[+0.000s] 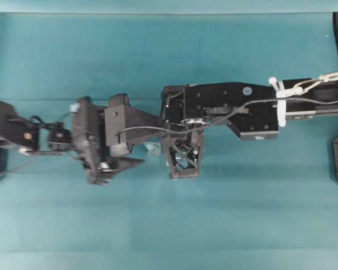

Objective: Hand over the silver zip bag and make it stand upright.
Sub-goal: 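Move the left gripper under the bag and close on its bottom edge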

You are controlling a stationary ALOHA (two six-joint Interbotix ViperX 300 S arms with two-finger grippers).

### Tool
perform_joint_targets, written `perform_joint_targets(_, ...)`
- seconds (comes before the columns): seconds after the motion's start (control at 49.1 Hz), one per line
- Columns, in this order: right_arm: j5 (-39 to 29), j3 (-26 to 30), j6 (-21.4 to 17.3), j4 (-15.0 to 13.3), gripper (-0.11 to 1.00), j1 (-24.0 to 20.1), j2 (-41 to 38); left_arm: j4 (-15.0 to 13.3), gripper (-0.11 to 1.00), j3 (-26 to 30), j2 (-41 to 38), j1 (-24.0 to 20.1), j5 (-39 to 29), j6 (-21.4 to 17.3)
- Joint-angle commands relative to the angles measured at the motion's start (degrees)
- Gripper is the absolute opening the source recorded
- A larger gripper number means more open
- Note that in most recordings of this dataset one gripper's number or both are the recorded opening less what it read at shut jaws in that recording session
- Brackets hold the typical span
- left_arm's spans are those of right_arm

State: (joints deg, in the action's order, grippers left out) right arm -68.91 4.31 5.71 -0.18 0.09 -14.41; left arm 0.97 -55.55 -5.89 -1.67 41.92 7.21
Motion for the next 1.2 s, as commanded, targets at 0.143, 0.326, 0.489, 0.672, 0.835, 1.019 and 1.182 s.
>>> perform_joint_targets(0.143, 0.88, 0.00, -0.09, -0.18, 0.01, 0.00, 0.62, 0.18, 0.91, 5.10, -4.48, -0.18, 0.79, 0.00)
perform_joint_targets(0.326, 1.14, -0.35, -0.09, -0.18, 0.01, 0.00, 0.62, 0.18, 0.90, 9.67, -8.53, -0.18, 0.79, 0.09)
perform_joint_targets(0.489, 1.14, -0.79, -0.09, -0.18, 0.01, 0.09, 0.62, 0.18, 0.90, 12.22, -11.16, -0.35, 0.44, 0.18)
perform_joint_targets(0.672, 1.14, -0.97, -0.18, -0.18, 0.01, 0.18, 0.62, 0.18, 0.90, 12.22, -11.51, -0.35, 0.44, 0.18)
perform_joint_targets(0.835, 1.76, -1.23, -0.18, -0.18, 0.01, 0.18, 0.62, 0.18, 0.88, 11.87, -11.43, -0.35, 0.44, 0.18)
perform_joint_targets(1.019, 2.02, -1.58, -0.26, -0.18, 0.01, 0.18, 0.70, 0.18, 0.76, 11.51, -11.34, -0.35, 0.26, 0.18)
perform_joint_targets(1.182, 2.02, -1.76, -0.18, -0.18, 0.01, 0.26, 0.70, 0.18, 0.47, 11.16, -11.34, -0.35, 0.00, -0.09)
